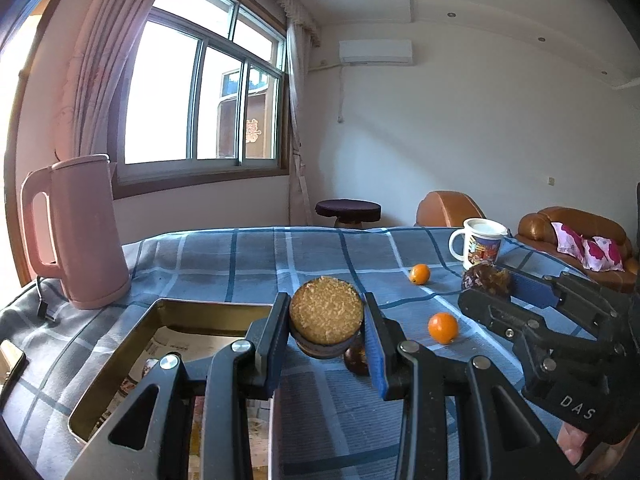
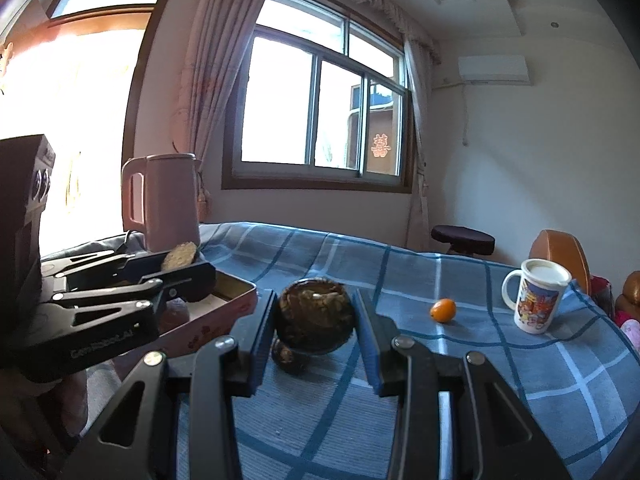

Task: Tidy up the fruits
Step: 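Carry the biscuit over the tin with left tool while right carries the brown fruit there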

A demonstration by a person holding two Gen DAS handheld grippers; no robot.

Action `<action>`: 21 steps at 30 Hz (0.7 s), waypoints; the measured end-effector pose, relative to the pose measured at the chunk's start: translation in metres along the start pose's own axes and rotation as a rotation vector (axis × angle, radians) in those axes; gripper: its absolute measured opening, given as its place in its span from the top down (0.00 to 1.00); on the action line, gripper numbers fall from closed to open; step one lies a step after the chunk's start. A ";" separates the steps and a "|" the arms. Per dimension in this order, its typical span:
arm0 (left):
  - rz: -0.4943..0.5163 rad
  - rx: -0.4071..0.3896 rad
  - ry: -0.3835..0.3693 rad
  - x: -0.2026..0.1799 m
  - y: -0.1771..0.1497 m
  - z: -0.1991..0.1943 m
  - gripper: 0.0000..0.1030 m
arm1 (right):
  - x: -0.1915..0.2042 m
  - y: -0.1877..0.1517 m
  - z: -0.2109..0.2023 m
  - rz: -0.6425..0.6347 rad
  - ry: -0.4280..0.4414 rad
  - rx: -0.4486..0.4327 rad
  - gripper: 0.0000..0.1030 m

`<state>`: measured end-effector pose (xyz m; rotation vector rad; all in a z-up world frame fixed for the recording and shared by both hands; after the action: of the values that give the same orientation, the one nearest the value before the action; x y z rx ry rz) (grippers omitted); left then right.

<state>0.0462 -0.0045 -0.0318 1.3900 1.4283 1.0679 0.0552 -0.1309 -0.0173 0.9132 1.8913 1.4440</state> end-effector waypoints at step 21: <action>-0.023 0.023 0.049 0.032 0.002 0.002 0.65 | 0.032 0.010 0.025 -0.048 0.074 0.026 0.60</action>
<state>0.0479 0.0278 -0.0310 1.3684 1.4925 1.0809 0.0578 -0.0888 -0.0149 0.8310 1.9773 1.4462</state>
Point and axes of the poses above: each gripper's, at about its wrist camera, not at the fingertips, and z roughly the way its jaws point, x to its left, y to its top, the point moved 3 cm from there along z, roughly the way its jaws point, and after that the axes turned 4 degrees about y, right-handed, at the moved point
